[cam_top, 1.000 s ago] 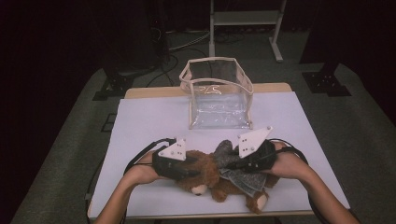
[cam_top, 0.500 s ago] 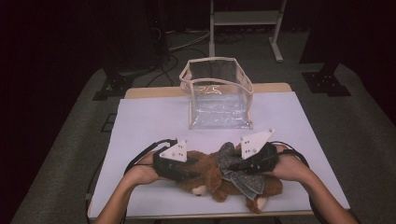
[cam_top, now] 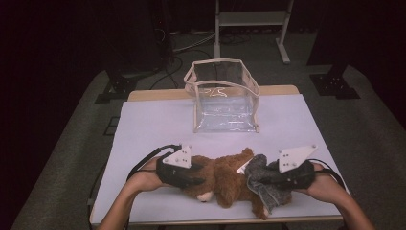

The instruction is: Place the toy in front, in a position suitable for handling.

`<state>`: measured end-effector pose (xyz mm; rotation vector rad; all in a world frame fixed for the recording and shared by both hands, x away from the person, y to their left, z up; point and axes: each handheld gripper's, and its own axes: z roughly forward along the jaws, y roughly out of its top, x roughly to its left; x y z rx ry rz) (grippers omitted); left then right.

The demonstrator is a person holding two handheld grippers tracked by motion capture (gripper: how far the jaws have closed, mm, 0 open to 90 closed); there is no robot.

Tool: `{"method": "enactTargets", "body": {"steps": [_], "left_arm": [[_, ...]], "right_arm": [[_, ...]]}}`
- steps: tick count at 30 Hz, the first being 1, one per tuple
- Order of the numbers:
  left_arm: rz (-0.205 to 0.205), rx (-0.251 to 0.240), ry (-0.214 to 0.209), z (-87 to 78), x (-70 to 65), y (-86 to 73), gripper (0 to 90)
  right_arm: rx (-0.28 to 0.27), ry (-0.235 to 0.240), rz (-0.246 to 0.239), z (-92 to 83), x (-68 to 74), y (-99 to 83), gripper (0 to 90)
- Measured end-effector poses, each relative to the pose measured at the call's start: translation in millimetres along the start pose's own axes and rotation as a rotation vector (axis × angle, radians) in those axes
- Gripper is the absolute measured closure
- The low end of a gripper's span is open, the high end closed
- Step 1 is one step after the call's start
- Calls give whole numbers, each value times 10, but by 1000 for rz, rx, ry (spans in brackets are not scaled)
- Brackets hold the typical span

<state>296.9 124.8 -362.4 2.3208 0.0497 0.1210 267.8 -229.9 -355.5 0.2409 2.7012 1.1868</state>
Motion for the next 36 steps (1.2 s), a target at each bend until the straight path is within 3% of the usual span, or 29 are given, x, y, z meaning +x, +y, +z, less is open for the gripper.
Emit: {"method": "enactTargets", "body": {"steps": [18, 24, 31, 36], "left_arm": [[1, -4, -8, 7, -19, 0, 576], [-1, 2, -7, 21, -15, 19, 572], [1, 1, -9, 22, -10, 21, 570], [6, 2, -7, 20, -19, 19, 567]], "right_arm": [[6, -32, 59, -241, 49, -271, 726], [-30, -21, -5, -168, 29, -15, 726], [-68, 50, -106, 89, 41, 431, 726], [-54, 101, -157, 325, 97, 625, 726]]}}
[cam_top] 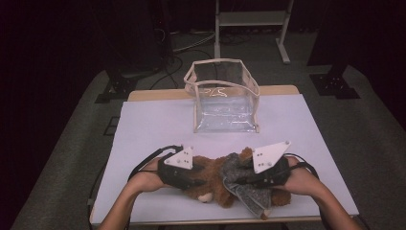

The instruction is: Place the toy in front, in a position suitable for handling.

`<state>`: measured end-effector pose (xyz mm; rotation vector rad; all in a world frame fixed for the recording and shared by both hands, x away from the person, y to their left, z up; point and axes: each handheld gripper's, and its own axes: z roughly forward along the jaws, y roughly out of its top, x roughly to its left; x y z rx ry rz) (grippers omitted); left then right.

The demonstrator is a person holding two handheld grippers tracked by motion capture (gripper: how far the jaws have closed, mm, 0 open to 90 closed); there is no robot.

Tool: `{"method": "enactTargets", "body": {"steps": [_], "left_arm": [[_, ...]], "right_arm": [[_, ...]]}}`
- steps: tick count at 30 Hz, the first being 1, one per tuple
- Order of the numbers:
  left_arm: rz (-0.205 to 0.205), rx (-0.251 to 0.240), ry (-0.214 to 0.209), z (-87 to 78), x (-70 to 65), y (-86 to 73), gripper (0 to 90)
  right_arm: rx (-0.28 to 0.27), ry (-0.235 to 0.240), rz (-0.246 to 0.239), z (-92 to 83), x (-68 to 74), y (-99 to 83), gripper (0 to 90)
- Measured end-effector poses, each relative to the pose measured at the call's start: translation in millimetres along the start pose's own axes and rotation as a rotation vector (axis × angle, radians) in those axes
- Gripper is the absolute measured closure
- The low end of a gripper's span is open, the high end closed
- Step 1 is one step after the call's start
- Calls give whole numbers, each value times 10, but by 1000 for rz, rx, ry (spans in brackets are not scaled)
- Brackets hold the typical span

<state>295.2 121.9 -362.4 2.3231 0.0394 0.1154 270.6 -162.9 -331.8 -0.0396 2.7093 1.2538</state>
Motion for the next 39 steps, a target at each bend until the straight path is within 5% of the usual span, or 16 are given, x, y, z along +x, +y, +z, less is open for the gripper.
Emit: {"method": "enactTargets", "body": {"steps": [6, 17, 23, 27, 39], "left_arm": [[-1, -4, 1, 1, -2, -5, 564], [7, 10, -5, 11, -28, 15, 562], [10, 3, -10, 5, -34, -3, 560], [17, 2, -16, 11, -42, 11, 553], [39, 7, -1, -80, 14, 152, 477]], "right_arm": [[61, 14, 14, 154, -36, -103, 726], [36, -85, 52, -130, -139, -152, 725], [25, -67, 115, -80, -211, -365, 725], [30, -66, 145, -87, -140, -482, 726], [14, -53, 171, -94, -65, -599, 727]]}}
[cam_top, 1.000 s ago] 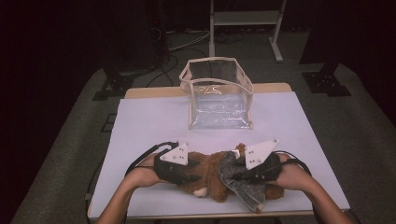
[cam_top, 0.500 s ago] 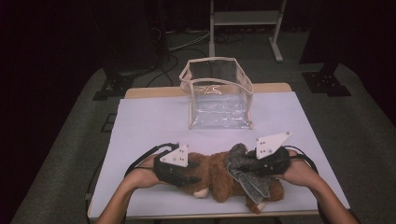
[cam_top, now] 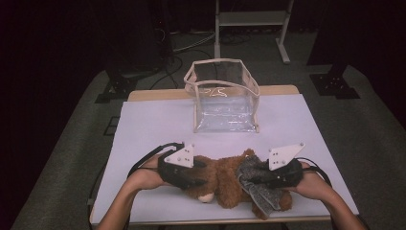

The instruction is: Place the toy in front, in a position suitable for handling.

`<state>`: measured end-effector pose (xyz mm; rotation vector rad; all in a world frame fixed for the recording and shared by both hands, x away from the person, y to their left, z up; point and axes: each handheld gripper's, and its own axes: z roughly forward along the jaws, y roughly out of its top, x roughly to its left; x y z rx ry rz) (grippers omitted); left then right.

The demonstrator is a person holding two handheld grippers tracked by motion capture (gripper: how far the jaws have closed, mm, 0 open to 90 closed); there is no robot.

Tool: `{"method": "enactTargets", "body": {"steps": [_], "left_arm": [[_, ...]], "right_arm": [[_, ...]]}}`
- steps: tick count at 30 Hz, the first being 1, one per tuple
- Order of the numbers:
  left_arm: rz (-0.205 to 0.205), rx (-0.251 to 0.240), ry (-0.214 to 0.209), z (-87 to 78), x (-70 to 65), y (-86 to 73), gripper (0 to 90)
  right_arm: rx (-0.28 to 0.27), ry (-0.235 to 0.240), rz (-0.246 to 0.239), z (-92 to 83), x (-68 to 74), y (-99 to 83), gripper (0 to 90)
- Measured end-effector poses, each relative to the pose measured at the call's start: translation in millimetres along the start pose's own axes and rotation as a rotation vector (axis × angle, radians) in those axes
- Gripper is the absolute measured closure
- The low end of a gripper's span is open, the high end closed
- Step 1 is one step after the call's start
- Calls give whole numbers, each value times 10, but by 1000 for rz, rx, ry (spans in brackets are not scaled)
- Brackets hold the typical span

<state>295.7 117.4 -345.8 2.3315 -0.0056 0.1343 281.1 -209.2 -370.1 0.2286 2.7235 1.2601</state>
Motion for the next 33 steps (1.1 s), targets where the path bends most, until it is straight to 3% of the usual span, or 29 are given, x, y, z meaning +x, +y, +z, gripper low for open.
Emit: {"method": "enactTargets", "body": {"steps": [9, 13, 20, 25, 28, 33], "left_arm": [[-5, 13, -4, -4, 106, 76, 442], [-33, 31, -29, 59, 117, 27, 440], [-34, 46, -58, 115, 40, -33, 473], [-20, 56, -60, 127, -20, -33, 476], [-16, 52, -68, 134, -51, -42, 476], [-6, 56, -70, 132, -80, -51, 473]], "right_arm": [[9, 0, -6, -11, 64, -25, 727], [6, 1, -11, -10, 68, -32, 727], [16, 11, -40, -15, 87, 11, 726], [21, -17, -70, -117, 62, 148, 726], [14, -41, -63, -148, -15, 204, 725], [1, -21, -45, -53, -93, 231, 723]]}}
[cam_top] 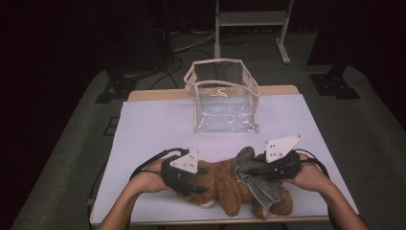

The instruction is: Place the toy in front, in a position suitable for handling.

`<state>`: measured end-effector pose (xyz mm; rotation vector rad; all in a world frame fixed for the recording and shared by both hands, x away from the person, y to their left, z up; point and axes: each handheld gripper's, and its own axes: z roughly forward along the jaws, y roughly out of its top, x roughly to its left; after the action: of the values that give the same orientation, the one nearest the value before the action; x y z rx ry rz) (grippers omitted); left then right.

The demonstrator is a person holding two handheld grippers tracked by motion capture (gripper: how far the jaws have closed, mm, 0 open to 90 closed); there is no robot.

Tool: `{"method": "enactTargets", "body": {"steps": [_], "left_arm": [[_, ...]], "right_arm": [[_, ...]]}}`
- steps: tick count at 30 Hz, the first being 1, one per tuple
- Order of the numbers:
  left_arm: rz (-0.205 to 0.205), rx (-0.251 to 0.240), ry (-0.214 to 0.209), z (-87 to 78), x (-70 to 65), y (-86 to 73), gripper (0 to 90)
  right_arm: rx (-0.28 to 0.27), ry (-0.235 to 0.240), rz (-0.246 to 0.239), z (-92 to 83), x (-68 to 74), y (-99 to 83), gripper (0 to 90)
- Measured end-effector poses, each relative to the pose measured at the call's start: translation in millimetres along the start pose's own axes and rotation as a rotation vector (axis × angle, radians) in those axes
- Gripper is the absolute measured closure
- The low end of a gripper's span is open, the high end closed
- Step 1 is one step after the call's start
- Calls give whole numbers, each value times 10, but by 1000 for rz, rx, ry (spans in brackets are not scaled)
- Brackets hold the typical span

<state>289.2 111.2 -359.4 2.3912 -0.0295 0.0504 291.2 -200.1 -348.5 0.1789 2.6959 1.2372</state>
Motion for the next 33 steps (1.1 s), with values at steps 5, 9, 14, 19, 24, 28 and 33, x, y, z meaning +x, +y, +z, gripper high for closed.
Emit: {"method": "enactTargets", "body": {"steps": [5, 9, 14, 19, 24, 28, 33], "left_arm": [[10, 6, 2, -26, 2, 32, 450], [15, -1, 7, -60, 27, 101, 428], [10, -1, 15, -100, 122, 147, 408], [-27, 0, 21, -105, 205, 110, 406], [-44, 13, -6, 8, 165, 10, 431], [-42, 25, 5, 9, 118, 2, 440], [-24, 38, 6, 10, 62, 16, 444]], "right_arm": [[11, 24, 1, 94, 80, -49, 724], [13, 33, 4, 99, 122, -85, 724], [6, 43, 6, 104, 152, -108, 725], [-5, 52, 8, 107, 163, -131, 726], [4, 56, -4, 94, 196, -125, 725], [3, 27, -31, 18, 176, -17, 724], [-22, 0, -24, 9, 65, 61, 724]]}}
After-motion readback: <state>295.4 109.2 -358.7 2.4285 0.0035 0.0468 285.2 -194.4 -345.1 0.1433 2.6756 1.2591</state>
